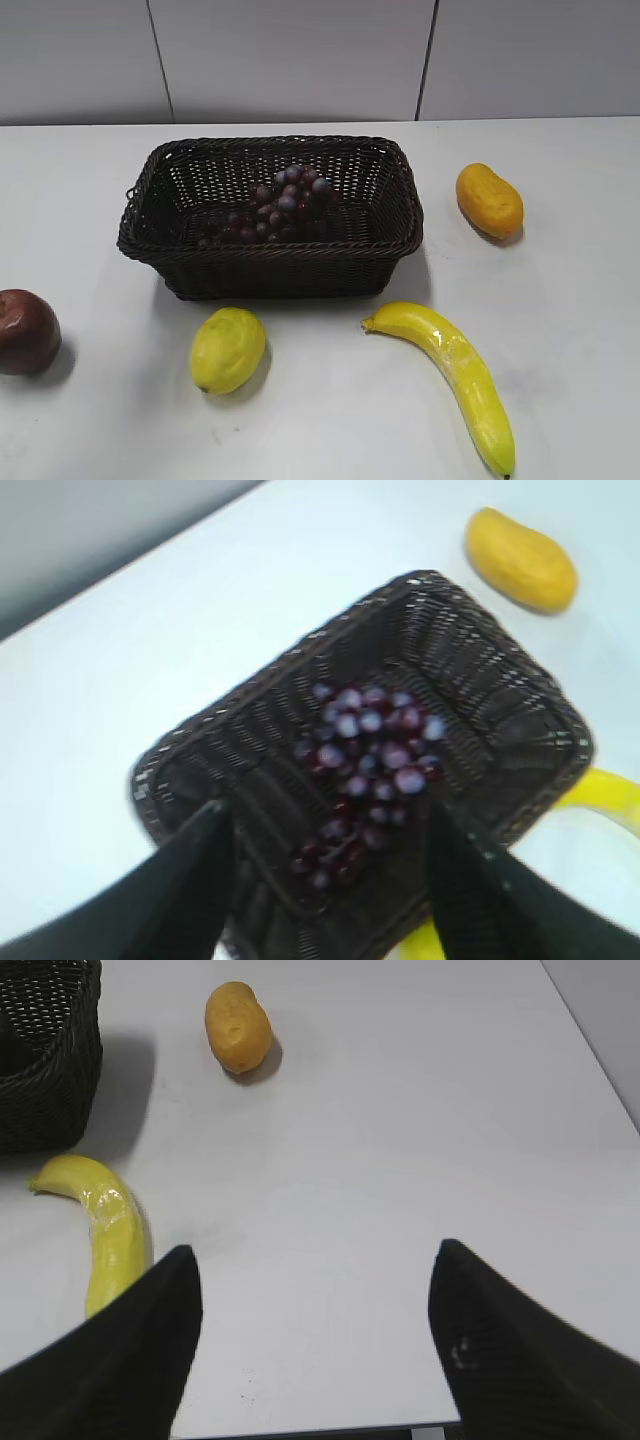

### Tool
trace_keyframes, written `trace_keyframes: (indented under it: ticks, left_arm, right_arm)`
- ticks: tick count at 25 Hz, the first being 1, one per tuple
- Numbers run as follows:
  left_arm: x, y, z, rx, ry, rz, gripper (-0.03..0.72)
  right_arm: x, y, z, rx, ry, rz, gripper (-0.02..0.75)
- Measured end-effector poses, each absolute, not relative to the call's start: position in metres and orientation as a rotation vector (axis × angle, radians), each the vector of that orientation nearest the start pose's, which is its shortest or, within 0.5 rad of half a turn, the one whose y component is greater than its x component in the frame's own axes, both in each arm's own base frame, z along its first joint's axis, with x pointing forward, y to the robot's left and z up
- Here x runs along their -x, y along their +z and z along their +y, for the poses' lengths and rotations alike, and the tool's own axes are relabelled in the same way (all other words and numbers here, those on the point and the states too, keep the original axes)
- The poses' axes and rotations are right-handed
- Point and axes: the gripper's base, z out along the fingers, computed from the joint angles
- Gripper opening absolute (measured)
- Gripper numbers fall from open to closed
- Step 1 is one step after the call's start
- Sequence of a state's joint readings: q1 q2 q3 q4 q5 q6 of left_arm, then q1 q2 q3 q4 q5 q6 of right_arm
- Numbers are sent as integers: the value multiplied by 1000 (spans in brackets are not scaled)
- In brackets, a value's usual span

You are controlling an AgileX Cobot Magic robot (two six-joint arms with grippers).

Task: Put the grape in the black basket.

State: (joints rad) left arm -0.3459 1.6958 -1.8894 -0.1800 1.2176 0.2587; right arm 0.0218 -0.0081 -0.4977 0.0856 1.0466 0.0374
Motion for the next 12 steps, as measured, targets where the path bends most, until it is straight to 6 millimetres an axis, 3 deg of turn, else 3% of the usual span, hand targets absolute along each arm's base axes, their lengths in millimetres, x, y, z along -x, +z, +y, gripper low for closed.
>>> trace_keyframes:
  ticks: [6,9,12]
  left_arm:
    - [-324,432,-71,-454,-169,2427,568]
    - [-308,422,-42,-352,-135,2484,557]
    - [-287,399,-15,-253,-100,2577,556]
  right_arm:
    - [6,278,7,-12,140,2024,538]
    - [6,278,7,-12,140,2024,538]
    - [6,278,7,-12,140,2024,538]
